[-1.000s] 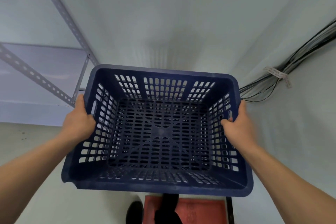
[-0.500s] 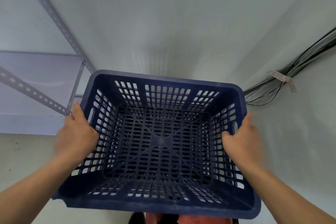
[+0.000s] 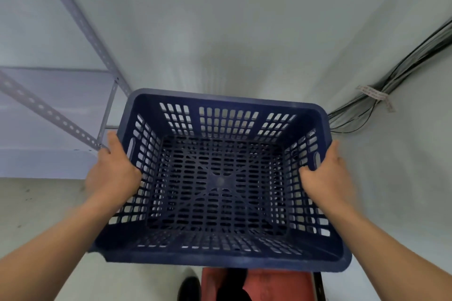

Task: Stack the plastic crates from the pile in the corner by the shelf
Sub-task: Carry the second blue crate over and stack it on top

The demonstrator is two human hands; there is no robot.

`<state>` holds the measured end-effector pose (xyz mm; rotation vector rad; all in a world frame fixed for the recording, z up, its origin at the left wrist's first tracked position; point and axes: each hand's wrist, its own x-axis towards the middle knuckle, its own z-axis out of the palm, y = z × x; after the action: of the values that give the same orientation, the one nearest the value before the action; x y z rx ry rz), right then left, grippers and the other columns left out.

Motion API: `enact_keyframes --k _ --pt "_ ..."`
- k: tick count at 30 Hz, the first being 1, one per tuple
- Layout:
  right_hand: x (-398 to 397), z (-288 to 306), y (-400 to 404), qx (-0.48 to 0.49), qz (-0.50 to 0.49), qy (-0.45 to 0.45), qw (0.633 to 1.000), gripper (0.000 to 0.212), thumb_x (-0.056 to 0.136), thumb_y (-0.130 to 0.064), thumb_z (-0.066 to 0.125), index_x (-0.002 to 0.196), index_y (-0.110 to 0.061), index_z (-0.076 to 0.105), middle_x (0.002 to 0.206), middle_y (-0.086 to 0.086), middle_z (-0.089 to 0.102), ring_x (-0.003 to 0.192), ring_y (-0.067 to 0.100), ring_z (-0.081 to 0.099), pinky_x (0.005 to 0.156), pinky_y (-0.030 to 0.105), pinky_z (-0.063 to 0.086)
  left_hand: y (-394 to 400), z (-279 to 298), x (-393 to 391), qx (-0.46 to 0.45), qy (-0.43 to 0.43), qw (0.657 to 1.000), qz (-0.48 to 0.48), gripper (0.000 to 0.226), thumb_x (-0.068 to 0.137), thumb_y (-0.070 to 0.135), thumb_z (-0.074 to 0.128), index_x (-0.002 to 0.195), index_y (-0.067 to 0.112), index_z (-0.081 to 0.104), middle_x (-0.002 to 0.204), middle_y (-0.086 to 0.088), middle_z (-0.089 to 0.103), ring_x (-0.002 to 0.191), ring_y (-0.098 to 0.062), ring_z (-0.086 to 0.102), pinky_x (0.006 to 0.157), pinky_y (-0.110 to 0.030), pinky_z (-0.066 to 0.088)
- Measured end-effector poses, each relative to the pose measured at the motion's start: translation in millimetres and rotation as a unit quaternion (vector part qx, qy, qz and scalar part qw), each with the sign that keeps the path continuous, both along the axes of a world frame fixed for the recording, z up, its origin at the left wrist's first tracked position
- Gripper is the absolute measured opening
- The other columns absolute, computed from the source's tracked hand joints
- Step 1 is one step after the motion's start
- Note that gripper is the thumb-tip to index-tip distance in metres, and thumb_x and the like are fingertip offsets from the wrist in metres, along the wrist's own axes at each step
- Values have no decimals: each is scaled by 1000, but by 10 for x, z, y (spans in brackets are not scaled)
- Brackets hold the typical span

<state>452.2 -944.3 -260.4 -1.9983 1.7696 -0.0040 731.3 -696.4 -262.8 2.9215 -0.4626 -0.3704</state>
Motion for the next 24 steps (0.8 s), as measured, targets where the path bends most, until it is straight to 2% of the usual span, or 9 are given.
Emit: enact_keyframes --k 4,7,9,11,14,17,20,22,24 --pt "-25 -58 -22 -20 5 9 1000 88 85 -40 66 156 -26 15 127 13 55 90 35 61 76 47 57 13 12 30 -9 13 1000 -11 81 85 5 51 148 27 3 127 -26 48 90 -43 57 70 -49 47" --pt "-38 -94 -16 -21 9 25 999 96 87 -43 66 160 -27 6 132 14 53 97 35 62 73 41 52 79 10 64 -5 19 999 -48 86 83 6 51 149 25 0 125 -26 51 83 -39 59 68 -48 52" --pt "-29 -103 -5 -25 15 38 999 100 88 -44 66 162 -26 1 135 14 51 100 35 62 71 39 48 113 -20 85 -6 4 997 -76 83 84 7 52 149 20 1 118 -27 56 73 -35 59 60 -46 51" --pt "-10 -109 -31 -32 9 46 998 101 87 -45 67 162 -26 1 137 14 49 102 35 61 71 38 47 110 -58 132 -20 -2 997 -76 78 84 6 52 147 17 7 107 -25 59 69 -35 58 60 -47 51" --pt "-16 -88 -59 -21 2 18 1000 95 86 -45 67 160 -27 10 136 12 52 102 35 63 73 41 52 125 -66 147 -47 17 996 -76 75 81 3 55 143 17 14 96 -16 61 69 -33 59 65 -51 54" --pt "-44 -68 -92 3 -7 -35 999 85 80 -43 64 153 -30 23 125 6 58 95 31 64 78 49 58 108 -44 152 -60 24 995 -73 75 81 1 56 142 18 16 88 -11 61 67 -32 59 65 -49 54" --pt "-115 -24 -142 47 11 -125 991 76 82 -23 65 149 -35 30 114 1 65 90 24 67 83 52 58 102 -7 118 -51 22 996 -73 73 82 3 57 140 19 16 89 -13 60 69 -35 58 66 -49 52" --pt "-233 9 -178 92 27 -156 983 80 88 -4 63 151 -39 28 122 -1 65 101 23 67 92 51 56 109 34 114 -54 35 995 -78 69 82 2 56 136 20 18 91 -14 59 70 -37 57 67 -49 50" --pt "-411 -7 -113 105 41 -131 985 86 91 -3 59 156 -42 19 132 1 61 107 24 65 93 51 56 120 67 146 -55 63 993 -83 70 82 0 56 137 21 17 96 -15 58 74 -37 56 70 -49 48"
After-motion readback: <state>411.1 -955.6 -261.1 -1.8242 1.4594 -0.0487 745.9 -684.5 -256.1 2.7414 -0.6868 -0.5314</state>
